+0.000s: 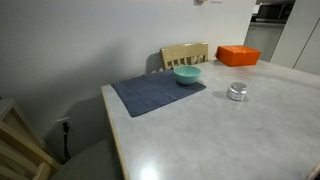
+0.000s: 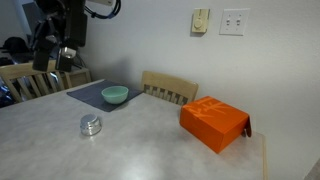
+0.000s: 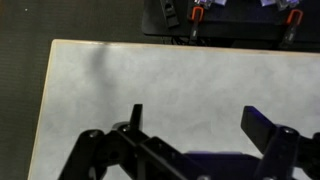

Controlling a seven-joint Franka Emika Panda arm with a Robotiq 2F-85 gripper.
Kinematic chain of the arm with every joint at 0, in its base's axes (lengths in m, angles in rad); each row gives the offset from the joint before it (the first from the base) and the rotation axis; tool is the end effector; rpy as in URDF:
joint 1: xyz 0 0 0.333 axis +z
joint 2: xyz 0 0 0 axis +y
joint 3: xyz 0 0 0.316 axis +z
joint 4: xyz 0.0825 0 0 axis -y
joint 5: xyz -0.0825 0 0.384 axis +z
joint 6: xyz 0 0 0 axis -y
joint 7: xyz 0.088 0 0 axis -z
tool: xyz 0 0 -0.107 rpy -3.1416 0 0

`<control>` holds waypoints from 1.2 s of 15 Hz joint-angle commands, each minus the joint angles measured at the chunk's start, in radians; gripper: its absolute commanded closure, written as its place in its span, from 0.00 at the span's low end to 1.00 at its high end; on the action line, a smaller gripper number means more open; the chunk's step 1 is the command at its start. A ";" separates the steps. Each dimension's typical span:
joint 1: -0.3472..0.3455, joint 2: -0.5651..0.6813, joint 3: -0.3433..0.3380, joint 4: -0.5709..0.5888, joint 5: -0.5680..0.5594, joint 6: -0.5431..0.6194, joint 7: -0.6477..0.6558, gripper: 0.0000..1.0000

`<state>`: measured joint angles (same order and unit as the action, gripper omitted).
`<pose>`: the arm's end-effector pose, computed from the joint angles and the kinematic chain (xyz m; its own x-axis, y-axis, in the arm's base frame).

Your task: Pick up the lid from the silver container and put it on the table.

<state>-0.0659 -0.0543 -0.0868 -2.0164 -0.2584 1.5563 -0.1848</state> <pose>0.4817 -0.1026 0.4529 0.9018 0.0394 -0.4304 0.1170 -0.9809 0.1552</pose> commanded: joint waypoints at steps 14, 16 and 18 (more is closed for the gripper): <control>0.032 0.127 0.040 0.024 0.073 0.164 -0.159 0.00; 0.031 0.108 0.043 0.016 0.049 0.133 -0.126 0.00; 0.043 0.139 0.056 0.020 0.026 0.133 -0.114 0.00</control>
<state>-0.0167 0.0844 -0.0370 -1.9984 -0.2320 1.6919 -0.2992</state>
